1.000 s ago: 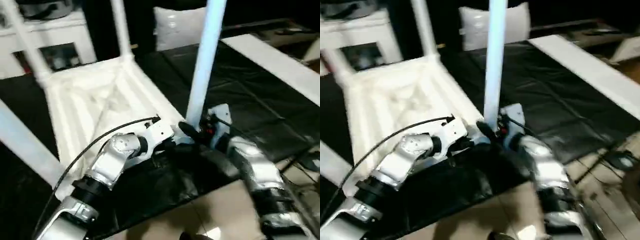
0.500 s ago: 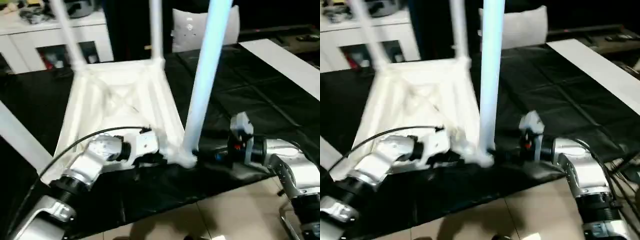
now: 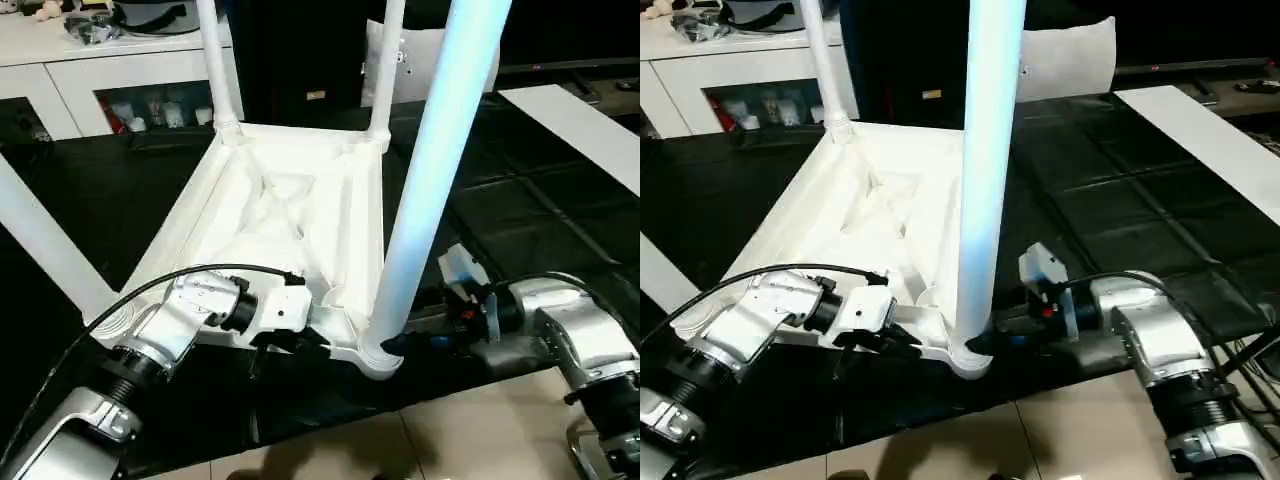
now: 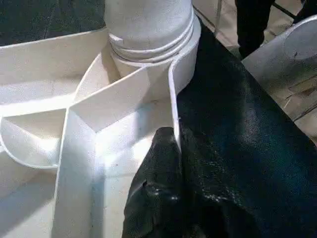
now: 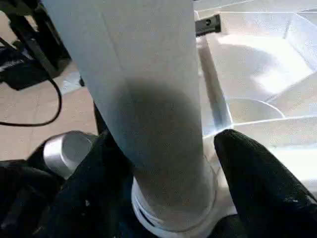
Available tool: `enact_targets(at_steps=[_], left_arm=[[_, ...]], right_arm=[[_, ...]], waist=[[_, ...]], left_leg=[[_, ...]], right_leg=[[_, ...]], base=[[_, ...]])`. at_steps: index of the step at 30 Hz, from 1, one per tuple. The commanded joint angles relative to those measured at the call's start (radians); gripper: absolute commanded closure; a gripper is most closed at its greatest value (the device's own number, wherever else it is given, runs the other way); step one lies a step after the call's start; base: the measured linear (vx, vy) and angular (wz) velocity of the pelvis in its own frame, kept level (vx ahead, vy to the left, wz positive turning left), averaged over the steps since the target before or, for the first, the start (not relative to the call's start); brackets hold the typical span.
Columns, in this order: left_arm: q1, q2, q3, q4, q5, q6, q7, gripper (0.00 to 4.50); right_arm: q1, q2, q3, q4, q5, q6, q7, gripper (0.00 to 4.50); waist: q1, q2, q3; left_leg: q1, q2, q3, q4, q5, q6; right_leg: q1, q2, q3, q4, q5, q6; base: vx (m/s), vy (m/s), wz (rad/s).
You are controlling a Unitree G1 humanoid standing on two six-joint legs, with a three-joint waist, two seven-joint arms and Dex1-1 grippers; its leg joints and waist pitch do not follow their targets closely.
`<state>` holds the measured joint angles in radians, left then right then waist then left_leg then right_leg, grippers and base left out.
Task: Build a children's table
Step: Rotate leg to tighten
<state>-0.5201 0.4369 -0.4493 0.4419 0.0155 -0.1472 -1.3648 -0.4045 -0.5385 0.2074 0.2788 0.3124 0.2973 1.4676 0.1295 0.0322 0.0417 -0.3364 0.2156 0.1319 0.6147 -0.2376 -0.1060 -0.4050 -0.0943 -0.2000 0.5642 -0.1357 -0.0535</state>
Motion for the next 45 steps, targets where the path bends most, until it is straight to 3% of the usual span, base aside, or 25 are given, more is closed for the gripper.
enact_targets(at_steps=[1,7,11,15,17,20,22,23,24,27,28,30,31,32,33,34,35,36,37,39,41,43,45], left_arm=[[-0.02,-0.013,-0.041,-0.013,0.005,-0.043,-0.058,4.5],[-0.021,-0.012,-0.036,-0.007,-0.006,-0.035,-0.064,4.5],[-0.015,-0.025,-0.006,-0.017,-0.032,0.024,-0.039,4.5],[0.0,-0.056,0.05,-0.064,-0.026,0.173,0.108,4.5],[0.018,-0.078,0.072,-0.113,-0.028,0.258,0.179,4.5],[0.052,-0.123,0.084,-0.184,-0.001,0.353,0.289,4.5],[0.06,-0.143,0.083,-0.2,0.015,0.376,0.326,4.5],[0.071,-0.17,0.081,-0.219,0.031,0.409,0.367,4.5],[0.073,-0.207,0.077,-0.228,0.054,0.445,0.422,4.5],[0.068,-0.237,0.071,-0.231,0.076,0.476,0.475,4.5],[0.067,-0.24,0.07,-0.232,0.077,0.481,0.48,4.5],[0.041,-0.302,0.06,-0.196,0.115,0.502,0.577,4.5],[0.04,-0.305,0.059,-0.194,0.119,0.503,0.582,4.5],[0.033,-0.313,0.051,-0.192,0.137,0.511,0.603,4.5],[0.03,-0.315,0.053,-0.193,0.144,0.517,0.61,4.5],[0.029,-0.316,0.055,-0.193,0.146,0.521,0.613,4.5],[0.027,-0.317,0.059,-0.194,0.148,0.525,0.617,4.5],[0.027,-0.315,0.061,-0.194,0.148,0.525,0.617,4.5],[0.029,-0.308,0.063,-0.196,0.146,0.523,0.612,4.5],[0.034,-0.282,0.066,-0.192,0.144,0.504,0.599,4.5],[0.036,-0.259,0.065,-0.183,0.14,0.475,0.576,4.5],[0.039,-0.237,0.059,-0.171,0.142,0.441,0.55,4.5],[0.041,-0.215,0.056,-0.157,0.14,0.41,0.517,4.5]], right_arm=[[-0.019,-0.003,0.014,-0.002,0.013,0.008,0.02,1.82],[-0.019,0.005,0.016,0.005,0.015,0.01,0.027,2.4],[0.005,0.023,0.002,-0.025,0.046,0.046,0.016,2.5],[0.044,0.071,-0.044,-0.068,0.06,0.09,-0.123,2.52],[0.055,0.115,-0.06,-0.078,0.027,0.122,-0.253,2.52],[0.065,0.202,-0.085,-0.073,-0.039,0.121,-0.464,2.52],[0.062,0.233,-0.091,-0.063,-0.06,0.124,-0.528,2.53],[0.058,0.272,-0.096,-0.048,-0.089,0.123,-0.609,2.54],[0.036,0.328,-0.107,-0.006,-0.124,0.119,-0.731,2.55],[0.012,0.376,-0.123,0.034,-0.137,0.119,-0.834,2.55],[0.01,0.382,-0.125,0.038,-0.137,0.119,-0.844,2.55],[-0.058,0.487,-0.173,0.138,-0.14,0.075,-1.017,2.55],[-0.062,0.493,-0.173,0.142,-0.142,0.071,-1.024,2.55],[-0.065,0.508,-0.158,0.144,-0.163,0.05,-1.019,2.01],[-0.058,0.51,-0.151,0.137,-0.168,0.046,-1.002,1.87],[-0.054,0.51,-0.148,0.132,-0.17,0.045,-0.995,1.87],[-0.045,0.509,-0.149,0.12,-0.163,0.048,-0.98,1.81],[-0.04,0.507,-0.151,0.112,-0.155,0.049,-0.969,1.81],[-0.029,0.494,-0.152,0.097,-0.146,0.04,-0.947,1.52],[-0.001,0.445,-0.152,0.061,-0.124,0.006,-0.872,1.43],[0.018,0.399,-0.153,0.032,-0.102,-0.003,-0.8,1.32],[0.034,0.356,-0.157,0.013,-0.091,-0.014,-0.742,1.07],[0.047,0.307,-0.163,0.002,-0.085,-0.032,-0.68,0.95]], waist=[[-0.006,-0.012,-0.076],[0.003,-0.014,-0.075],[0.003,-0.015,-0.074],[0.001,-0.013,-0.07],[-0.006,-0.011,-0.067],[-0.041,-0.011,-0.064],[-0.059,-0.008,-0.064],[-0.076,-0.009,-0.065],[-0.102,-0.006,-0.063],[-0.129,-0.003,-0.059],[-0.137,0.003,-0.059],[-0.16,0.012,-0.055],[-0.163,0.015,-0.054],[-0.169,0.017,-0.054],[-0.171,0.011,-0.056],[-0.171,0.011,-0.056],[-0.169,0.005,-0.059],[-0.164,0.006,-0.06],[-0.158,0.004,-0.064],[-0.141,0.009,-0.07],[-0.127,0.0,-0.073],[-0.114,0.002,-0.082],[-0.097,0.001,-0.081]], left_leg=[[-0.014,0.022,0.018,-0.068,-0.041,0.092],[-0.012,0.023,0.02,-0.069,-0.043,0.086],[-0.011,0.02,0.023,-0.07,-0.053,0.078],[-0.008,0.017,0.025,-0.071,-0.075,0.062],[-0.007,0.014,0.026,-0.071,-0.094,0.048],[-0.011,0.005,0.024,-0.069,-0.124,0.029],[-0.015,0.003,0.021,-0.067,-0.14,0.034],[-0.02,0.005,0.019,-0.067,-0.146,0.033],[-0.014,-0.003,0.021,-0.059,-0.172,0.038],[-0.008,-0.01,0.021,-0.053,-0.213,0.053],[-0.006,-0.004,0.018,-0.055,-0.23,0.061],[-0.005,0.024,0.0,-0.067,-0.304,0.054],[-0.006,0.032,-0.007,-0.073,-0.329,0.053],[-0.009,0.043,-0.013,-0.082,-0.361,0.052],[-0.007,0.035,-0.011,-0.082,-0.36,0.048],[-0.007,0.035,-0.011,-0.082,-0.36,0.048],[-0.001,0.006,0.002,-0.069,-0.288,0.045],[-0.001,0.006,0.002,-0.069,-0.261,0.049],[-0.01,0.006,0.003,-0.072,-0.205,0.062],[-0.018,0.015,0.002,-0.073,-0.119,0.081],[-0.02,0.015,0.004,-0.069,-0.066,0.104],[-0.029,0.01,0.005,-0.064,-0.001,0.125],[-0.03,0.009,0.007,-0.059,0.05,0.146]], right_leg=[[0.073,-0.063,0.07,-0.063,-0.351,-0.045],[0.071,-0.064,0.07,-0.065,-0.366,-0.038],[0.071,-0.062,0.068,-0.069,-0.392,-0.02],[0.069,-0.061,0.064,-0.079,-0.432,-0.001],[0.068,-0.059,0.057,-0.087,-0.464,0.014],[0.071,-0.055,0.041,-0.101,-0.507,0.049],[0.076,-0.055,0.033,-0.106,-0.517,0.065],[0.08,-0.054,0.028,-0.109,-0.51,0.077],[0.072,-0.052,0.017,-0.122,-0.535,0.09],[0.066,-0.044,0.001,-0.139,-0.572,0.115],[0.071,-0.046,-0.003,-0.142,-0.569,0.116],[0.079,-0.051,-0.011,-0.141,-0.555,0.106],[0.085,-0.054,-0.009,-0.136,-0.545,0.103],[0.091,-0.058,0.006,-0.12,-0.517,0.093],[0.09,-0.065,0.015,-0.118,-0.505,0.079],[0.09,-0.065,0.015,-0.118,-0.505,0.079],[0.079,-0.072,0.015,-0.13,-0.517,0.05],[0.079,-0.076,0.02,-0.128,-0.504,0.037],[0.082,-0.073,0.028,-0.116,-0.454,0.013],[0.088,-0.072,0.04,-0.096,-0.353,-0.019],[0.084,-0.068,0.054,-0.077,-0.271,-0.06],[0.093,-0.066,0.061,-0.058,-0.215,-0.074],[0.087,-0.064,0.064,-0.05,-0.178,-0.083]], base=[[0.0,0.0,0.0],[0.0,0.0,0.0],[0.0,0.0,0.0],[0.0,0.0,0.0],[0.0,0.0,0.0],[0.0,0.0,0.0],[0.0,0.0,0.0],[0.0,0.0,0.0],[0.0,0.0,0.0],[0.0,0.0,0.0],[0.0,0.0,0.0],[0.0,0.0,0.0],[0.0,0.0,0.0],[0.0,0.0,0.0],[0.0,0.0,0.0],[0.0,0.0,0.0],[0.0,0.0,0.0],[0.0,0.0,0.0],[0.0,0.0,0.0],[0.0,0.0,0.0],[0.0,0.0,0.0],[0.0,0.0,0.0],[0.0,0.0,0.0]])
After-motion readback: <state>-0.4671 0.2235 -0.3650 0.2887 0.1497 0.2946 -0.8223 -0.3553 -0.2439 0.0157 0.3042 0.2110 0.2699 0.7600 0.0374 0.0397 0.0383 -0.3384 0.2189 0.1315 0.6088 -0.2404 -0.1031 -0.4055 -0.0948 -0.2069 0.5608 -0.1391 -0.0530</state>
